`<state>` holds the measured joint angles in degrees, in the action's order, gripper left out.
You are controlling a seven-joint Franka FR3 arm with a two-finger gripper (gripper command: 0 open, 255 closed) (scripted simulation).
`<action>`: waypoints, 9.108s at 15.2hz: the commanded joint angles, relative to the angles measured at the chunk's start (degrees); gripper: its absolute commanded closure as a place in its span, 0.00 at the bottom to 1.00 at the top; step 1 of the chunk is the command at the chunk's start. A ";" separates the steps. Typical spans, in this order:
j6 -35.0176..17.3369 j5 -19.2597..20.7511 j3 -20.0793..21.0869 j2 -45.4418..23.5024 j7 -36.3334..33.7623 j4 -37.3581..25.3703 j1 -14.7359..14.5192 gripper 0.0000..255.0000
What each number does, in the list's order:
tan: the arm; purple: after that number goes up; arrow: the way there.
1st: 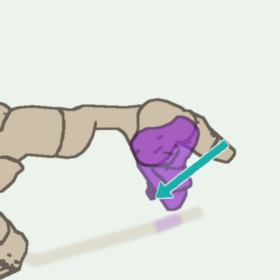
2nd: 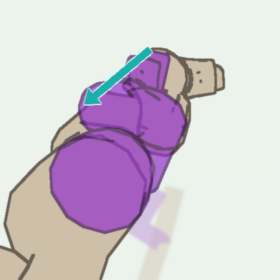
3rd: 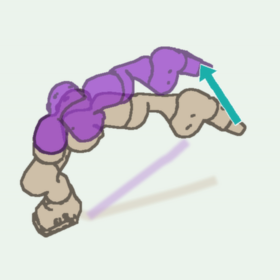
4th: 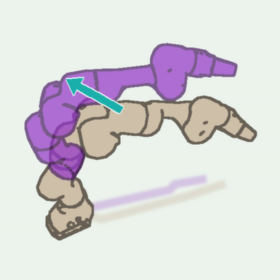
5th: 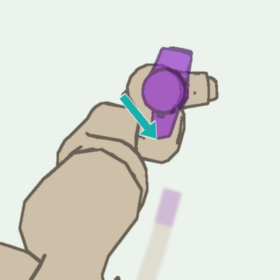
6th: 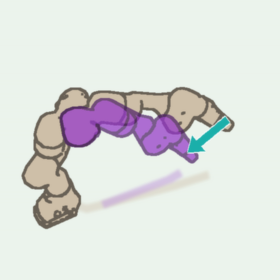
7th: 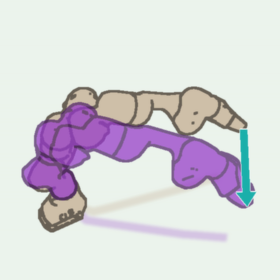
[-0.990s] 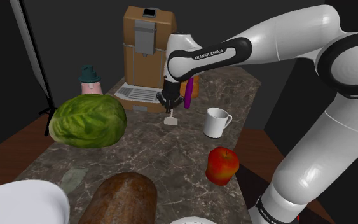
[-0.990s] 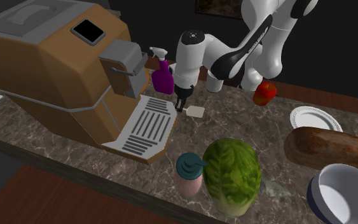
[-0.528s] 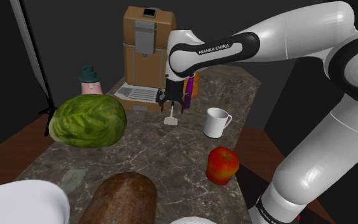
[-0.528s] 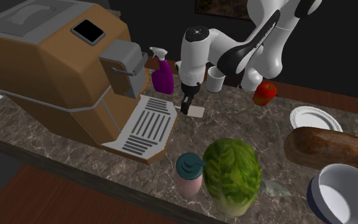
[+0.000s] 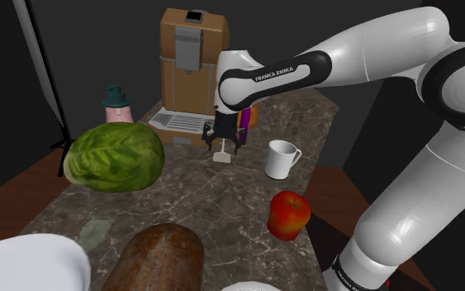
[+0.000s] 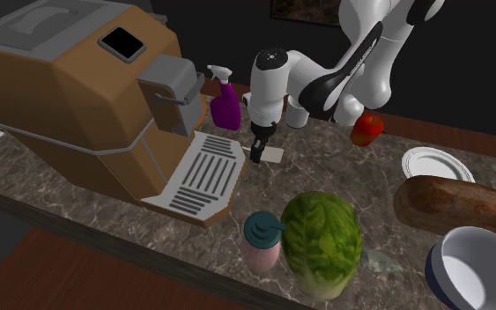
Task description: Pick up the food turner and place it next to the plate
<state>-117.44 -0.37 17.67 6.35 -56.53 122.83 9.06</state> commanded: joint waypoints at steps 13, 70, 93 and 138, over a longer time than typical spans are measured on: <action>-0.09 0.00 -0.02 0.01 0.03 0.09 0.01 1.00; 5.83 -14.06 22.24 17.60 -28.93 8.58 -14.44 1.00; -6.52 -22.01 6.25 28.65 -14.38 24.33 -13.54 0.00; 12.94 -18.09 3.70 28.91 -18.51 4.68 -12.03 1.00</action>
<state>-104.60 -18.47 20.69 36.04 -74.22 128.55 -2.97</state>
